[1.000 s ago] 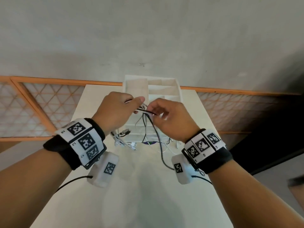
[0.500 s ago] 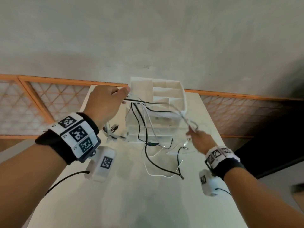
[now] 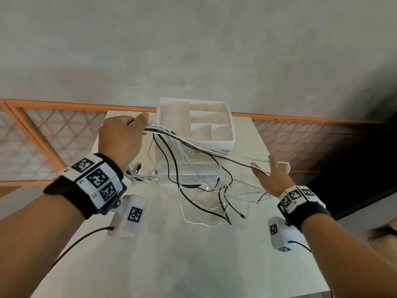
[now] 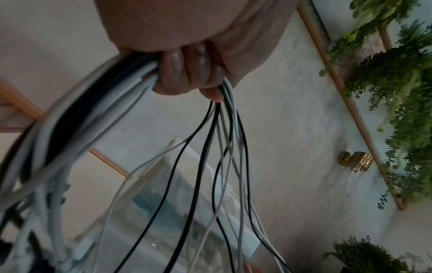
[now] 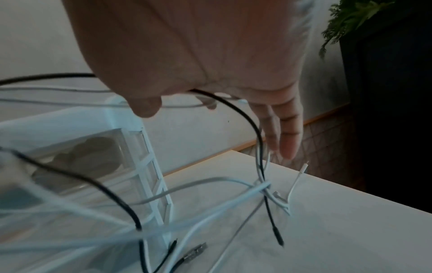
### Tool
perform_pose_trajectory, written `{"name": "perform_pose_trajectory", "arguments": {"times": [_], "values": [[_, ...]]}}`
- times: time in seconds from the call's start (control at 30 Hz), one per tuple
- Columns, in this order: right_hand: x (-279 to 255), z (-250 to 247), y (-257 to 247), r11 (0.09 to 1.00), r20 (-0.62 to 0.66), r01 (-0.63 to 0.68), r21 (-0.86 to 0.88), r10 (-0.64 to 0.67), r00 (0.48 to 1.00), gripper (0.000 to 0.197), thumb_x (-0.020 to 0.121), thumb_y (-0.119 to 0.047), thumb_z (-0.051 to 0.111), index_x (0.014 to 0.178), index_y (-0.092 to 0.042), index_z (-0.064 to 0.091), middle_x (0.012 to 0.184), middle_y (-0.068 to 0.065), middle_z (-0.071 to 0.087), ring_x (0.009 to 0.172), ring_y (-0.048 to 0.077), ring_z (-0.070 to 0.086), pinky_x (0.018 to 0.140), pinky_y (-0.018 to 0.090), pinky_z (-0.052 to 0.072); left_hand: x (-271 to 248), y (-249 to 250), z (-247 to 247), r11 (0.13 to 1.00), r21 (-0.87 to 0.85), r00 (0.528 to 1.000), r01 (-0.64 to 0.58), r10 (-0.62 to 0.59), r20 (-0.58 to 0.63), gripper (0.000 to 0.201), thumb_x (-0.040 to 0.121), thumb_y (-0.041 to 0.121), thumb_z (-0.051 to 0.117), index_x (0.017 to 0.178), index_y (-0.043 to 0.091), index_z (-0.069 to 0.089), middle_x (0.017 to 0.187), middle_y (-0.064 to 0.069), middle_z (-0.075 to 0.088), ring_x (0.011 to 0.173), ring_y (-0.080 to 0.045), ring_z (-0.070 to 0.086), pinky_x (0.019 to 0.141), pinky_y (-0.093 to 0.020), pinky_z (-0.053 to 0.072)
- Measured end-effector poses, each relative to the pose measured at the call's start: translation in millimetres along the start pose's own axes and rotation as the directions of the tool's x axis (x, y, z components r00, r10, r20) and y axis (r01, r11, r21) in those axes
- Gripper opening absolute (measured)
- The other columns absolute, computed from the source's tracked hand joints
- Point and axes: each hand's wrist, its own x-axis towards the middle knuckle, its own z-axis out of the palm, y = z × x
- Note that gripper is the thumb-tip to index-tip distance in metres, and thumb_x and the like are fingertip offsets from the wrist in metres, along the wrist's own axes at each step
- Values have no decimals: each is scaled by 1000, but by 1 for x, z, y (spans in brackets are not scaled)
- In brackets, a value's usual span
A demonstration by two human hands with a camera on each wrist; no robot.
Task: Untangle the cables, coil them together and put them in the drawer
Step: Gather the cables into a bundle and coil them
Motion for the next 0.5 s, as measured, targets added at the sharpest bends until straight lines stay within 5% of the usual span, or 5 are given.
{"name": "perform_pose_trajectory", "arguments": {"times": [0.1, 0.17, 0.23, 0.33, 0.5], "values": [[3, 2, 4, 1000, 60, -14, -7, 15, 998, 127, 55, -100, 47, 154, -42, -6, 162, 14, -6, 138, 45, 39, 111, 56, 40, -2, -1, 3, 999, 44, 1000, 2, -2, 13, 62, 94, 44, 56, 67, -12, 55, 50, -4, 36, 51, -13, 32, 63, -34, 32], [-5, 4, 4, 998, 64, -38, -58, 42, 997, 128, 68, -74, 72, 155, -37, -14, 163, 18, -17, 142, 46, 34, 112, 51, 40, -4, -2, 4, 999, 52, 999, -9, 8, 31, 62, 94, 44, 56, 68, -12, 55, 48, -4, 30, 50, -23, 29, 59, -35, 28], [-13, 4, 1, 1000, -111, 1, -10, -2, 994, 124, 76, -48, 80, 156, -34, -14, 164, 18, -16, 134, 47, 45, 104, 46, 44, -4, -4, 2, 999, 40, 999, -18, 17, 28, 63, 94, 45, 56, 72, -14, 58, 50, -5, 32, 51, -25, 30, 57, -35, 28], [-14, -6, -3, 990, -354, 133, 48, -108, 929, 119, 81, -38, 79, 156, -34, -13, 166, 9, -6, 112, 45, 61, 90, 42, 47, -1, -5, -1, 999, 14, 1000, -28, 28, -2, 64, 93, 46, 56, 79, -16, 59, 57, -14, 38, 54, -25, 33, 56, -34, 28], [-15, 2, 7, 988, -84, -80, -132, 70, 994, 87, 90, -71, 45, 156, -26, 10, 152, 19, 43, 130, 45, 50, 105, 50, 43, -6, 3, -4, 998, -18, 996, -68, 68, 50, 61, 95, 43, 57, 56, 0, 39, 56, -10, 28, 52, -23, 25, 56, -33, 24]]}}
